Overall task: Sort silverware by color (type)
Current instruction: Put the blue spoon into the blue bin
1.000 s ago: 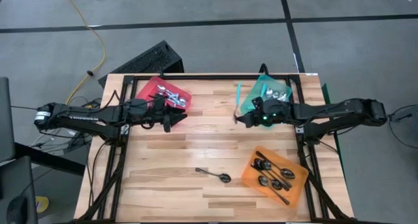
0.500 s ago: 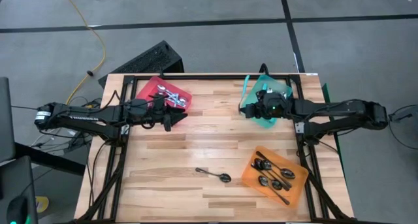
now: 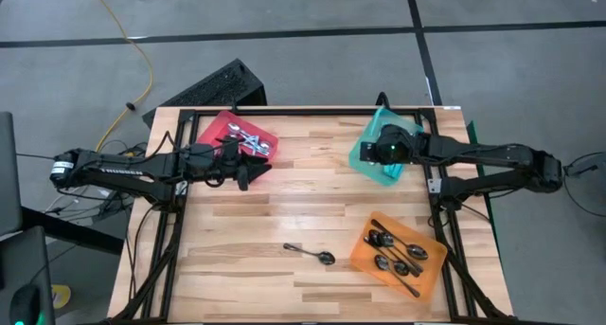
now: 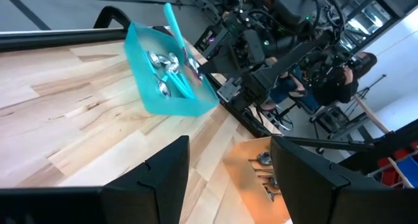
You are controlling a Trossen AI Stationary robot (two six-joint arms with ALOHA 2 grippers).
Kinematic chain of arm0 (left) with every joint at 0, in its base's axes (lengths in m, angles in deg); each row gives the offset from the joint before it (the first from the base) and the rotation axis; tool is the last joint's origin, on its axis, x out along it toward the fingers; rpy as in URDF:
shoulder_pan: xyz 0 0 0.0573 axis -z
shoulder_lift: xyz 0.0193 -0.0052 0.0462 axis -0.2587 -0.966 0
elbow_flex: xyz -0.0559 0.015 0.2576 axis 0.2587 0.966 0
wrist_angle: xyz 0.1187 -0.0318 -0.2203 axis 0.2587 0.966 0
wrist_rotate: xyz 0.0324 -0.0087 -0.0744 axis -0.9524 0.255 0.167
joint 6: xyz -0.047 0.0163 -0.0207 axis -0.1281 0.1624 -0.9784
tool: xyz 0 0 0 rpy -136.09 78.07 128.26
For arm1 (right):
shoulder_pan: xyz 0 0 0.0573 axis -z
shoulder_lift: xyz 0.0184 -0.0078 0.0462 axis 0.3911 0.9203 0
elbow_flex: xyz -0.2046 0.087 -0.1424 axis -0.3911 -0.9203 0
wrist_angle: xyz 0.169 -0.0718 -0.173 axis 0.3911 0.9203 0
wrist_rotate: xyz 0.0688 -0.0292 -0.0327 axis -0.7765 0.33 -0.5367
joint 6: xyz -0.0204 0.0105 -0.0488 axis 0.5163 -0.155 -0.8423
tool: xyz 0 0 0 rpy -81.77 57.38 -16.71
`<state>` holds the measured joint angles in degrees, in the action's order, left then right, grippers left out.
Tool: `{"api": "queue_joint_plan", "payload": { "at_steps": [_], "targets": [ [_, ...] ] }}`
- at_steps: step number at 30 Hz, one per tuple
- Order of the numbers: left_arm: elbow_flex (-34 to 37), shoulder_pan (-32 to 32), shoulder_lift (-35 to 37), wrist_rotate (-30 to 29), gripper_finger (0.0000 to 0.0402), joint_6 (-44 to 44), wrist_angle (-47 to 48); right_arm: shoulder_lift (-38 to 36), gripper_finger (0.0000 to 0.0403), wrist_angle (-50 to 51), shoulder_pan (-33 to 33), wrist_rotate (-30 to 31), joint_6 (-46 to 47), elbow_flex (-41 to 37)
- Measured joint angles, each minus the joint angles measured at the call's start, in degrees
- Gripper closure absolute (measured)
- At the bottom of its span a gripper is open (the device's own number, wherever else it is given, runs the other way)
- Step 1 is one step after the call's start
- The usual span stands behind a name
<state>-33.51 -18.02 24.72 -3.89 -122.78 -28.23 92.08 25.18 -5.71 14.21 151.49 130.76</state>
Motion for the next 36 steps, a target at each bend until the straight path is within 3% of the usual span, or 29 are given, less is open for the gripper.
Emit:
{"api": "queue_joint_plan", "payload": {
  "at_steps": [17,27,36],
  "targets": [
    [0.0,0.0,0.0,-2.6,0.0205,-1.2,2.4,3.2,0.0390,10.1,6.3,3.8,3.3,0.6],
    [0.0,0.0,0.0,-3.4,0.0205,-1.6,3.8,11.9,0.0388,12.6,6.5,1.3,4.6,0.6],
    [0.0,0.0,0.0,-3.4,0.0205,-1.6,3.8,15.0,0.0389,15.3,9.1,-0.5,4.3,0.6]
  ]
}}
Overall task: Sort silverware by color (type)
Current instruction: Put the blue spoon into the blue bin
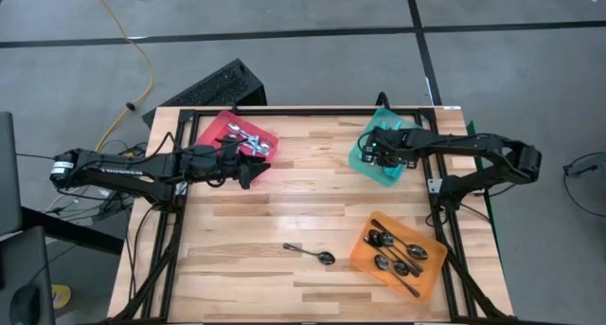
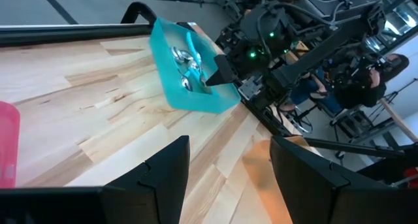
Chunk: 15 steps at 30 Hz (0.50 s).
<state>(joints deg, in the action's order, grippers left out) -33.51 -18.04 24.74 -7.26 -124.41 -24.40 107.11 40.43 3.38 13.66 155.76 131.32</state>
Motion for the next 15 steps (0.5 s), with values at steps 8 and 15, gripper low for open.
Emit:
{"api": "queue_joint_plan", "payload": {
  "at_steps": [8,15],
  "targets": [
    [0.0,0.0,0.0,0.0,0.0205,0.1,0.0,-0.1,0.0388,-0.3,1.4,0.1,-0.2,0.0],
    [0.0,0.0,0.0,0.0,0.0205,0.1,1.0,3.8,0.0388,-2.0,1.5,-1.0,-1.9,0.0]
  ]
}}
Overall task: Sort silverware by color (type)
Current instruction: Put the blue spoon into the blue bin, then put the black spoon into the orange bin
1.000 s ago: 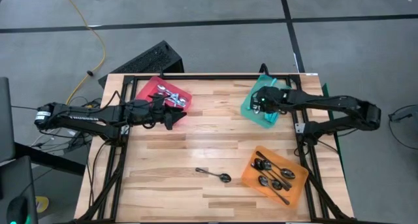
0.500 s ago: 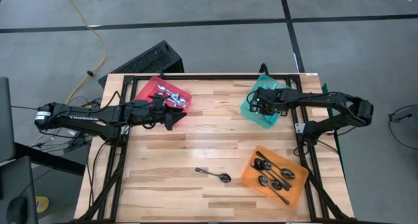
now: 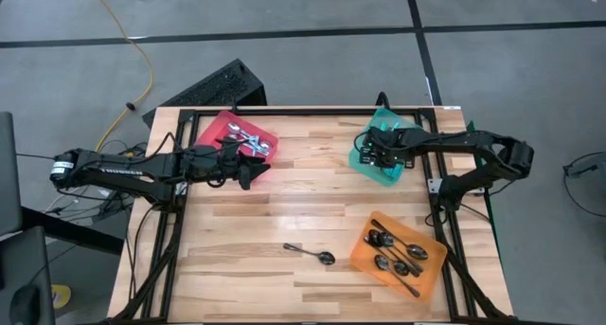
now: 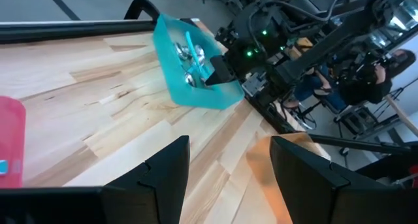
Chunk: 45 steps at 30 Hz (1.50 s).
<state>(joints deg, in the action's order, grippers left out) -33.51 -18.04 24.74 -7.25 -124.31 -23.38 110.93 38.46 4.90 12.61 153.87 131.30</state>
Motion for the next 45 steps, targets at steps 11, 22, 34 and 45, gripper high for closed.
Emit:
{"api": "queue_joint_plan", "payload": {
  "at_steps": [11,22,34,45],
  "targets": [
    [0.0,0.0,0.0,0.0,0.0205,-0.5,1.8,3.5,0.0366,-2.0,0.2,-0.6,-1.3,0.0],
    [0.0,0.0,0.0,0.0,0.0205,-0.5,2.0,3.6,0.0354,-2.8,0.7,-0.3,-5.2,0.0],
    [0.0,0.0,0.0,0.2,0.0205,-0.6,2.0,3.4,0.0295,-3.9,1.2,-0.7,-8.4,0.1],
    [0.0,0.0,0.0,0.3,0.0205,-1.6,1.9,3.4,0.0246,1.7,1.3,-1.9,-27.7,16.2]
  ]
}}
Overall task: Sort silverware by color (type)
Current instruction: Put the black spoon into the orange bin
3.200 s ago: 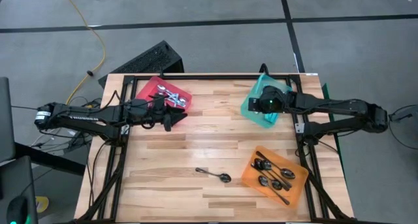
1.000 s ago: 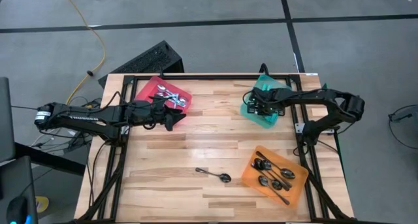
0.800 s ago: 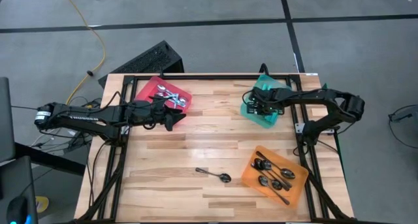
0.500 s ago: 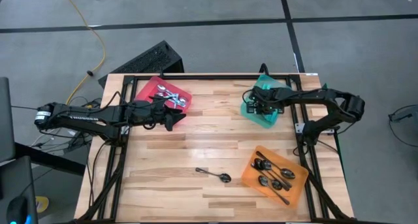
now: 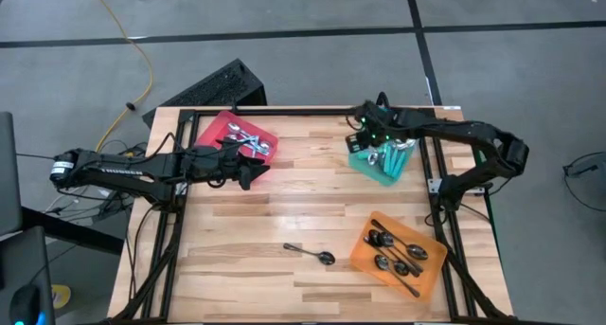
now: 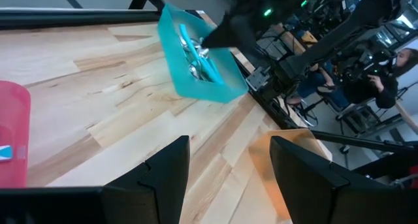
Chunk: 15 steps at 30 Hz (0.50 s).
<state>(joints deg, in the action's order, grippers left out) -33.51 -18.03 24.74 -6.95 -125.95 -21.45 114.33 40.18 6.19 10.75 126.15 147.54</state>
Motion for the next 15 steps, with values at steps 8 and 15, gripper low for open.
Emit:
{"api": "queue_joint_plan", "payload": {
  "at_steps": [8,15],
  "targets": [
    [0.0,0.0,0.0,2.1,0.0205,-0.8,0.0,-0.1,0.0254,-1.2,-12.1,-7.2,-17.4,11.7],
    [0.0,0.0,0.0,2.3,0.0205,-0.9,0.0,1.2,0.0255,-3.9,-28.9,-3.2,-19.9,11.2]
  ]
}}
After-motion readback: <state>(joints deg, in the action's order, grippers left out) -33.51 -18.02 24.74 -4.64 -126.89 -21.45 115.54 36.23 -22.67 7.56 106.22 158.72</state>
